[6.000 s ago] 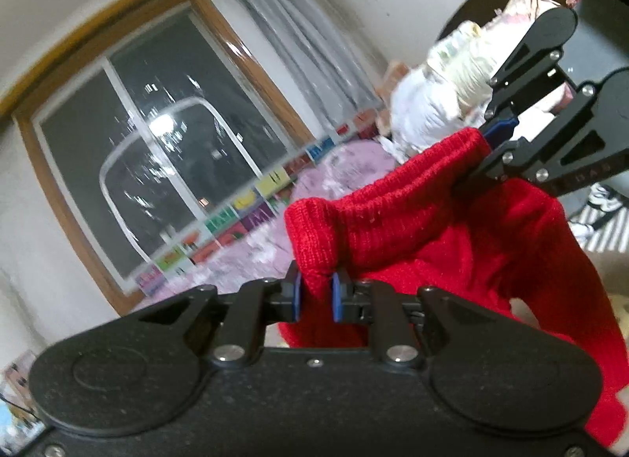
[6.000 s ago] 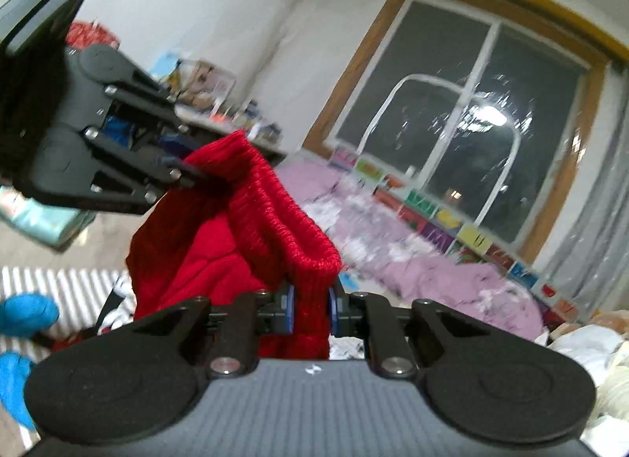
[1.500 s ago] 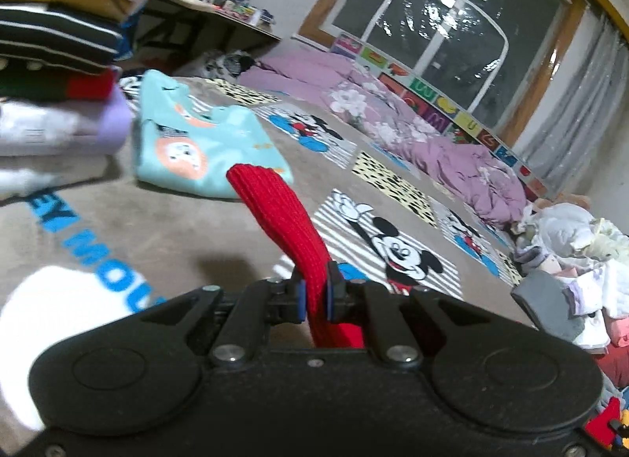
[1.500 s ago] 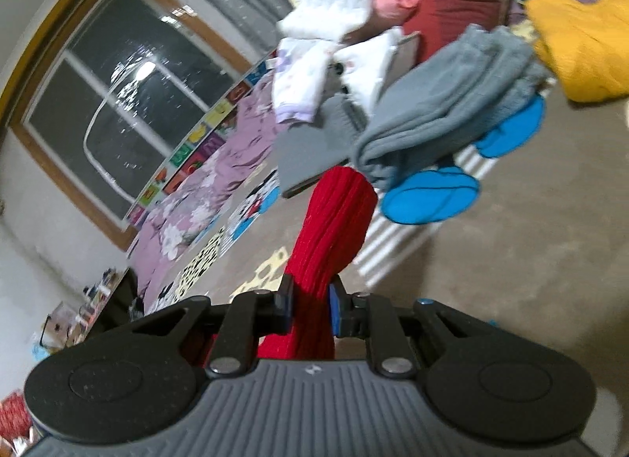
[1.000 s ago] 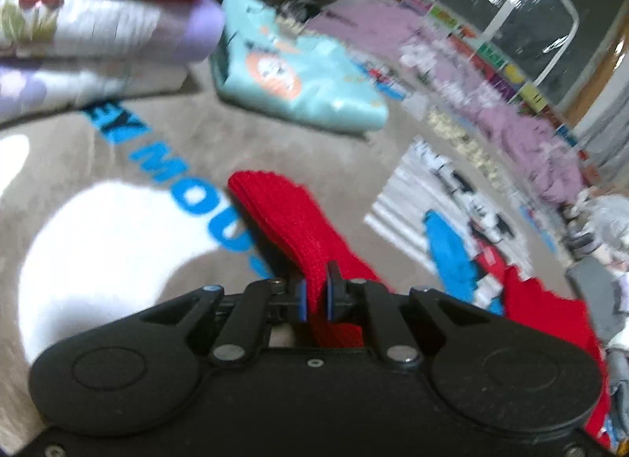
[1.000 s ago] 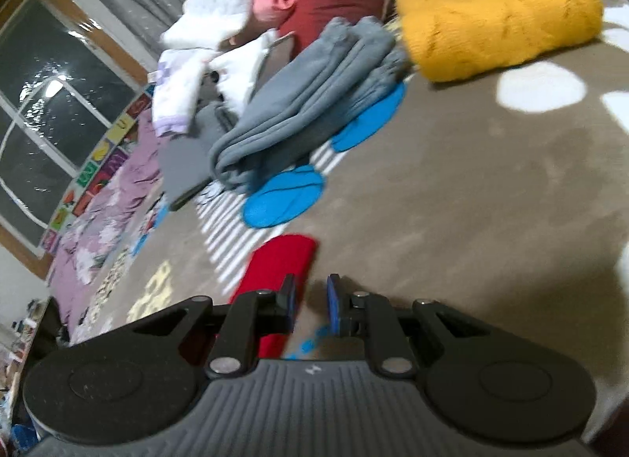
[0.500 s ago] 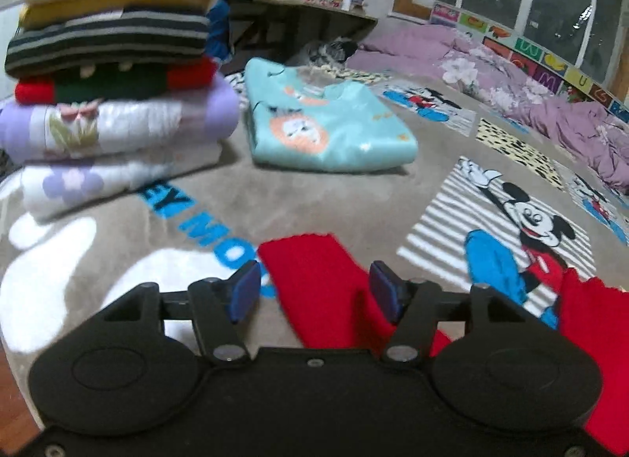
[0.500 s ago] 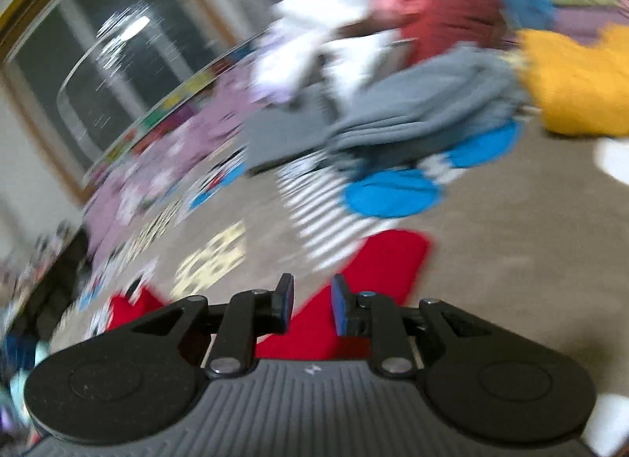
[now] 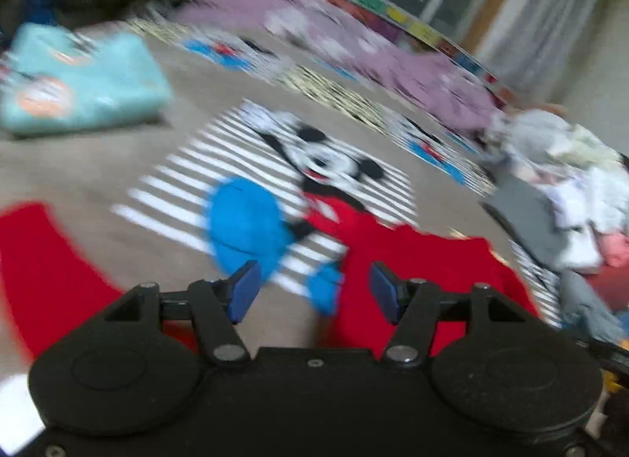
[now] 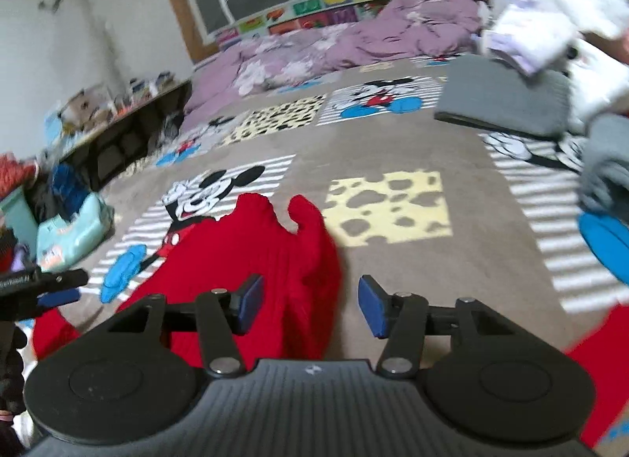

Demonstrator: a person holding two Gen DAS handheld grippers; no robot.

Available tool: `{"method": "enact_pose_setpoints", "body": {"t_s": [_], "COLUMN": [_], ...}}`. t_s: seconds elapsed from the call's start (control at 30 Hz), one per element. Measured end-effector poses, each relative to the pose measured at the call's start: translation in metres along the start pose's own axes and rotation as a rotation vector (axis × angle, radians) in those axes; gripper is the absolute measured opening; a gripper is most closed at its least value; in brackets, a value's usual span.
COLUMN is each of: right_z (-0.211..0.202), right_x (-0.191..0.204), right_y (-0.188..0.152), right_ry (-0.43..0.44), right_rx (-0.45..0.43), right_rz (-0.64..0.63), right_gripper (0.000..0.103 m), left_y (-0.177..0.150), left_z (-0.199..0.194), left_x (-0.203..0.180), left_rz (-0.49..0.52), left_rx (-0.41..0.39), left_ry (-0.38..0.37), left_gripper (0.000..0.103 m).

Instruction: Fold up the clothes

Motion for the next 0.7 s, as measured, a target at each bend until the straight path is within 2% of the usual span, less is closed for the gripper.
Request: {"method": "enact_pose_setpoints", "body": {"t_s": [0.27, 0.43, 0.53, 0.7], "right_z": [0.047, 0.064, 0.075, 0.087], "right_x": [-0.014, -0.024, -0.030, -0.036], "right_y": [0.019, 0.026, 0.031, 0.036], "right_ry": [-0.036, -0.025, 0.010, 0.024], "right_rx": [0.069, 0.090, 0.097, 0.101], "right_rz": [-0.043, -0.028, 0.000, 0.003], "right_gripper": [0.054, 0.054, 0.045, 0.043], "left_y": [0.014, 0.021, 0.022, 0.023], "left_z": [0.050, 0.080, 0.097, 0.115], "left_x": [-0.034, -0.049, -0.053, -0.057], "left_rz": [0.028, 0.029, 0.049, 0.053], "left_rx": [0.092, 0.137, 0.174, 0.216], "left_ry": [-0.117, -0.134, -0.134, -0.166], "left_gripper": [0.061, 0.061, 0.061, 0.059]}}
Point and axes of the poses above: each gripper's, at about its wrist camera, not at the fingertips, and z roughly the way its jaws point, x to its left, y to its top, the point moved 5 cm from there along z, roughly the way its jaws point, and after that the axes turned 11 degrees about y, right-handed, at the moved point
